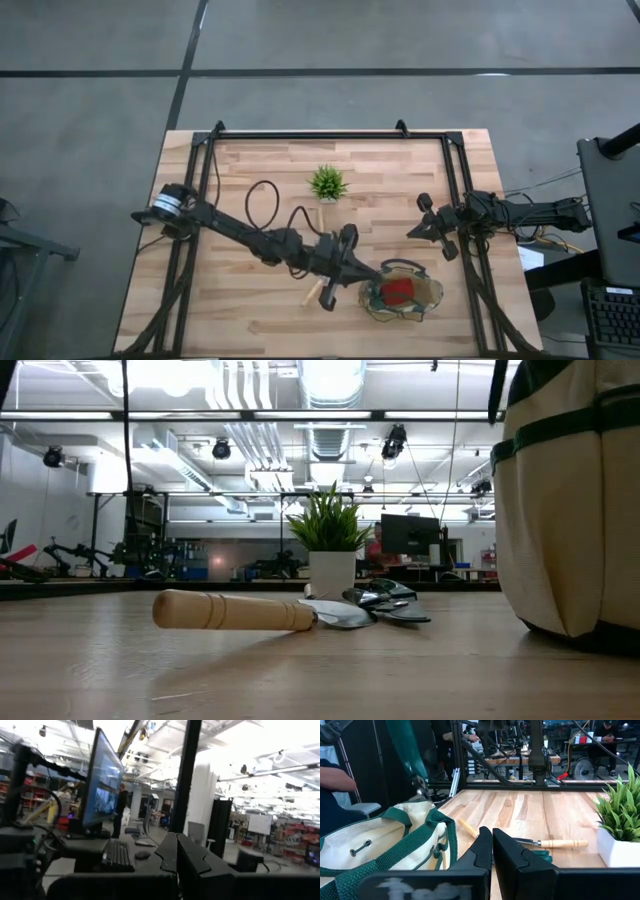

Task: Pick & Place Garden tools in Gardening bag
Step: Put the green shear scissors into the green gardening bag

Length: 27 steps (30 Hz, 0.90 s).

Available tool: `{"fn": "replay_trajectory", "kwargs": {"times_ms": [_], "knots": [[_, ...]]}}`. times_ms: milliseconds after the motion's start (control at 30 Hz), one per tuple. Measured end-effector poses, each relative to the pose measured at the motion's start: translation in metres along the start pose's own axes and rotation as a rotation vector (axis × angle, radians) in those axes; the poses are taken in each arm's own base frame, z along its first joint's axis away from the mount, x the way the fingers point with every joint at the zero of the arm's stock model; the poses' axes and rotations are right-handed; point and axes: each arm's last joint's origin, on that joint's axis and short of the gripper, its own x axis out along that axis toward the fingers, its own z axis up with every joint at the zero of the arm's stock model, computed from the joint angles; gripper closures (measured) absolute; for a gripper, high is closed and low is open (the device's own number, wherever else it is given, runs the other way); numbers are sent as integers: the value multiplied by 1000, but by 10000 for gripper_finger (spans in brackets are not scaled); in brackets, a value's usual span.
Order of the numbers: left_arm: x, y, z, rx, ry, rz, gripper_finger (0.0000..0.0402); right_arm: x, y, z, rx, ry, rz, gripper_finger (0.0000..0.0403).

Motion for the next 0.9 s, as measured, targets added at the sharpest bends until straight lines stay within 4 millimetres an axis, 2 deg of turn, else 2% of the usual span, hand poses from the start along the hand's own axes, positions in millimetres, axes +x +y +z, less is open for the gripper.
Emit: {"fn": "replay_trajectory", "kwargs": {"times_ms": [300,600,900], "knots": [[0,3,-26,-17,-7,-10,401,0,0,0,0,-1,0,394],[-1,0,-6,-17,-72,-30,401,0,0,0,0,-1,0,394],[-1,0,-9,0,-70,-44,401,0,0,0,0,-1,0,394]]}}
